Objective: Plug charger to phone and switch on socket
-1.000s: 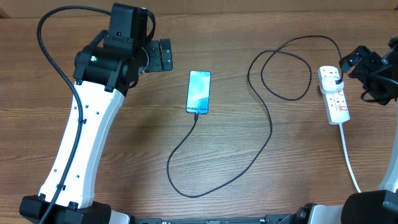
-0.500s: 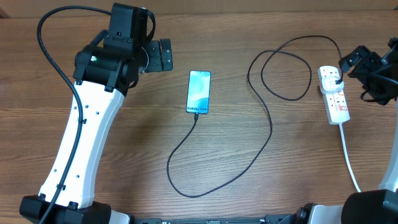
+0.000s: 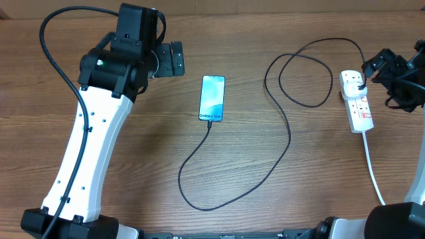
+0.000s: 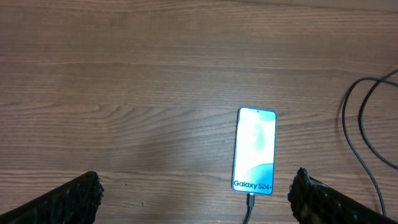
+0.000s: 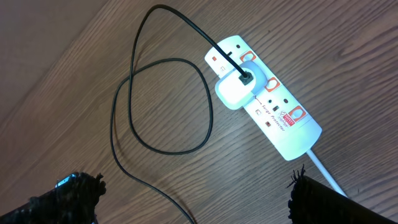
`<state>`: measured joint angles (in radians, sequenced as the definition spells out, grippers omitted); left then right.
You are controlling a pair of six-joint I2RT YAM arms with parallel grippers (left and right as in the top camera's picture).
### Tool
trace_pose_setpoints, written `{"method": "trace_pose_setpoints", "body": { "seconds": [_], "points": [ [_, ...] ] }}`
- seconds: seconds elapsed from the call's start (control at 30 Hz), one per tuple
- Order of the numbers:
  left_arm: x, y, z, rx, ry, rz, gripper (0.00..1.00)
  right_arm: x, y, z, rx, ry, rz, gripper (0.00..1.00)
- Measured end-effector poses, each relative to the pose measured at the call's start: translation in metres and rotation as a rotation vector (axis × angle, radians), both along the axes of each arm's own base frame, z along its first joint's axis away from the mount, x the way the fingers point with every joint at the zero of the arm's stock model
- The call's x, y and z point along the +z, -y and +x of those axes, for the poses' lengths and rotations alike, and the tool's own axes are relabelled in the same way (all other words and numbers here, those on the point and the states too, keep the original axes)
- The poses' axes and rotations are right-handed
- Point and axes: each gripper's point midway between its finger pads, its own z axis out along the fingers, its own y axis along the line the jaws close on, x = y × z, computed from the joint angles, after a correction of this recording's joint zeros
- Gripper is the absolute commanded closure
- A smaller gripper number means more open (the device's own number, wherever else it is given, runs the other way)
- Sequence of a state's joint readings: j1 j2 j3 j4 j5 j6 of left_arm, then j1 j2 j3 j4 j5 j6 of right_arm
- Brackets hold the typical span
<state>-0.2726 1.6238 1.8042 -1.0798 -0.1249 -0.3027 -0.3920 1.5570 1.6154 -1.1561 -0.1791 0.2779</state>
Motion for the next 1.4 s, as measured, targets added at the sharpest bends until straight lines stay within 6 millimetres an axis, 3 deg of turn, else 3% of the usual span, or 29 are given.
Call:
{"method": "trace_pose_setpoints", "body": {
  "seconds": [0.43, 0.6, 0.77, 0.87, 1.13, 1.4],
  "points": [
    [-0.003, -0.012, -0.004, 0.038, -0.014, 0.056, 0.00, 0.000, 0.000, 0.000, 0.001, 0.000, 0.000, 0.00],
    [0.010, -0.023, -0.009, 0.071, 0.030, 0.087, 0.00, 0.000, 0.000, 0.000, 0.001, 0.000, 0.000, 0.00],
    [0.047, -0.035, -0.024, 0.086, 0.198, 0.091, 0.00, 0.000, 0.000, 0.000, 0.001, 0.000, 0.000, 0.00],
    [0.060, -0.041, -0.038, 0.067, 0.283, 0.111, 0.00, 0.000, 0.000, 0.000, 0.000, 0.000, 0.000, 0.00],
    [0.058, -0.054, -0.076, -0.029, 0.425, 0.220, 0.00, 0.000, 0.000, 0.000, 0.001, -0.001, 0.000, 0.00],
    [0.068, -0.068, -0.101, -0.001, 0.635, 0.222, 0.00, 0.000, 0.000, 0.000, -0.002, -0.001, 0.001, 0.00]
  ]
}}
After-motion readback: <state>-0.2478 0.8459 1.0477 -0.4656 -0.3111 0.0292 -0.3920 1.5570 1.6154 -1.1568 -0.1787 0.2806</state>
